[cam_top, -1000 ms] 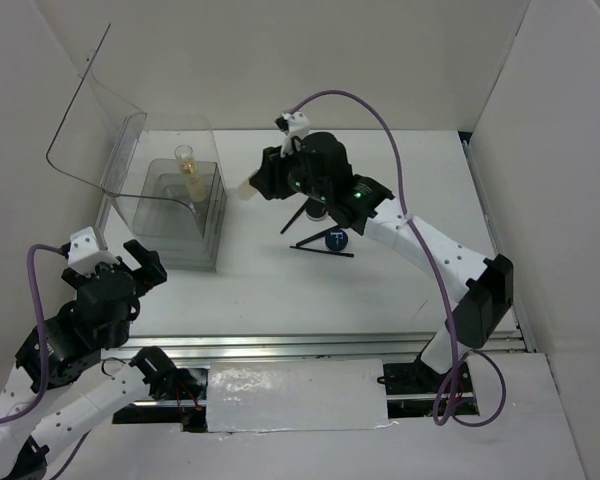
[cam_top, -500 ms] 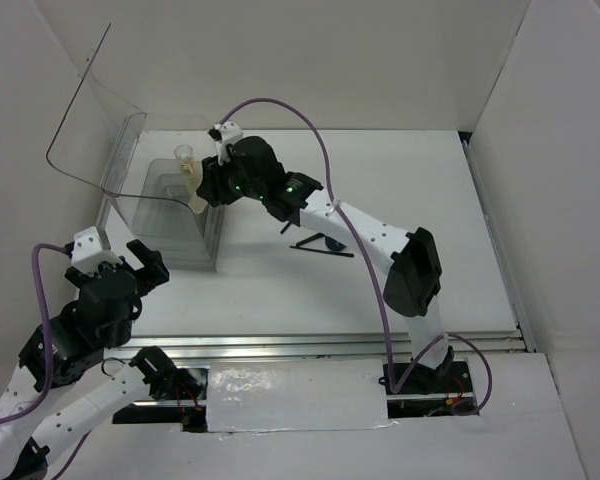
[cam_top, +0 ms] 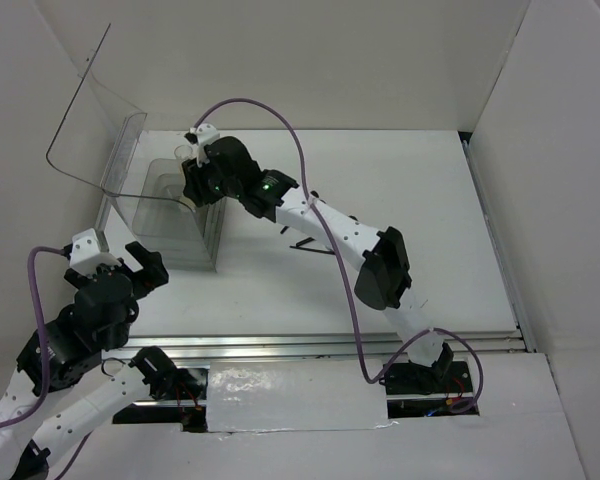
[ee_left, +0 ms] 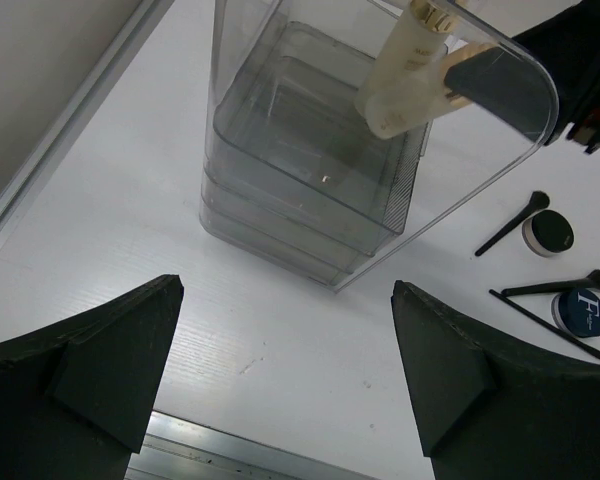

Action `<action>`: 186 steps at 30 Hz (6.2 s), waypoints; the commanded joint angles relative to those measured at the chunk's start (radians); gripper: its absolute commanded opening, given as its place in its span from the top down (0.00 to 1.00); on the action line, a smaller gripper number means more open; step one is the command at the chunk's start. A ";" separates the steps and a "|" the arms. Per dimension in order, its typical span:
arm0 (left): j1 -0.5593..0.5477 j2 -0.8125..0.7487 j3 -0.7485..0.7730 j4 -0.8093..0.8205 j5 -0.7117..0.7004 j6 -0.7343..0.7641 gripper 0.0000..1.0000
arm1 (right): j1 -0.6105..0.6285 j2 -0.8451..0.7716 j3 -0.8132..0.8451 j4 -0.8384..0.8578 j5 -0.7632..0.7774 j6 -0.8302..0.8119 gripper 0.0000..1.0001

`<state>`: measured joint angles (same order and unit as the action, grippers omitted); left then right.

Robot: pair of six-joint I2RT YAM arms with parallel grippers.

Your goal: Organize the makeup

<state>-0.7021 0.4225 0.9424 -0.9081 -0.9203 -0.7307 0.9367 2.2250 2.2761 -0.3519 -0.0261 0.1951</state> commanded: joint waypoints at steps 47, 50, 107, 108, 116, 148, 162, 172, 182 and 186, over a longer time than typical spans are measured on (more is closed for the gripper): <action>0.036 -0.037 -0.021 0.089 0.051 0.065 0.01 | 0.048 0.105 0.102 -0.010 0.083 -0.071 0.31; 0.036 -0.037 -0.021 0.089 0.051 0.063 0.01 | 0.048 0.111 0.118 -0.016 0.083 -0.065 0.28; 0.358 0.863 1.148 0.568 0.180 0.935 0.01 | -0.078 -1.347 -1.330 0.134 0.031 0.155 0.00; 0.409 0.887 1.162 0.493 0.176 0.882 0.01 | -0.076 -1.355 -1.333 0.131 0.031 0.150 0.00; 0.607 0.776 0.869 0.502 0.345 0.643 0.01 | -0.078 -1.404 -1.373 0.113 0.031 0.115 0.00; 0.662 0.565 0.582 0.620 0.888 0.516 0.01 | -0.085 -1.364 -1.414 0.180 0.009 0.119 0.00; 0.662 0.467 0.639 0.468 1.266 0.390 0.01 | -0.107 -1.252 -1.374 0.273 -0.028 0.257 0.00; 0.662 0.290 0.261 0.284 0.841 0.395 0.01 | -0.167 -0.913 -1.385 0.683 -0.083 0.541 0.04; 0.661 0.035 0.072 0.258 0.581 0.329 0.02 | -0.188 -0.346 -1.178 1.187 -0.176 0.868 0.45; 0.661 -0.056 -0.017 0.275 0.590 0.286 0.01 | -0.200 -0.168 -1.068 1.271 -0.205 0.917 0.49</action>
<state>-0.0406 0.3969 0.9806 -0.6697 -0.2947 -0.3992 0.7506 1.9888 1.1156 0.7242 -0.2085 1.0336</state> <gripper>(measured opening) 0.986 0.517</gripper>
